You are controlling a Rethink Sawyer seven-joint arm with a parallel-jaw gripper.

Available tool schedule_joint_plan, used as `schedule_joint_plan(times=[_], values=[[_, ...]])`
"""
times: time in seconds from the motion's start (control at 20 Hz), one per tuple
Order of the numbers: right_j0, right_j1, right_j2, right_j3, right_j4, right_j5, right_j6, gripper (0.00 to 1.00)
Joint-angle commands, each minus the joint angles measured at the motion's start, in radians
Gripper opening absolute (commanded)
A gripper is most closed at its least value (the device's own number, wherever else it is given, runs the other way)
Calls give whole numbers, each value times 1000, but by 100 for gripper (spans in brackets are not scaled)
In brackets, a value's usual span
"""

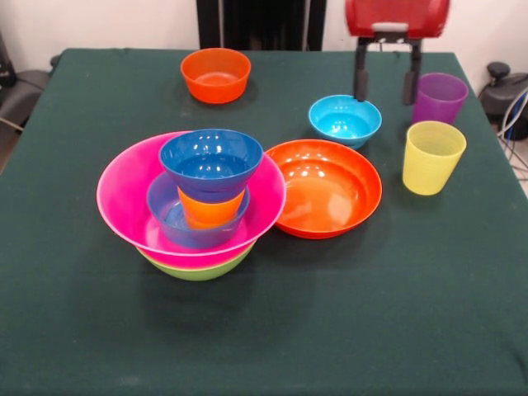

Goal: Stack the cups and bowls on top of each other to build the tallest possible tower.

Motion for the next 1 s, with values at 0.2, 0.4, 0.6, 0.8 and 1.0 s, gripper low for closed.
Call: schedule_joint_plan(times=[0.2, 0.4, 0.6, 0.8, 1.0], values=[[118, -21, -72, -8, 97, 180, 202, 100], [81, 38, -35, -7, 74, 90, 200, 100], [108, 103, -108, -56, 50, 99, 146, 100], [99, 176, -128, -77, 7, -19, 133, 100], [84, 203, -117, -87, -15, -51, 128, 100]])
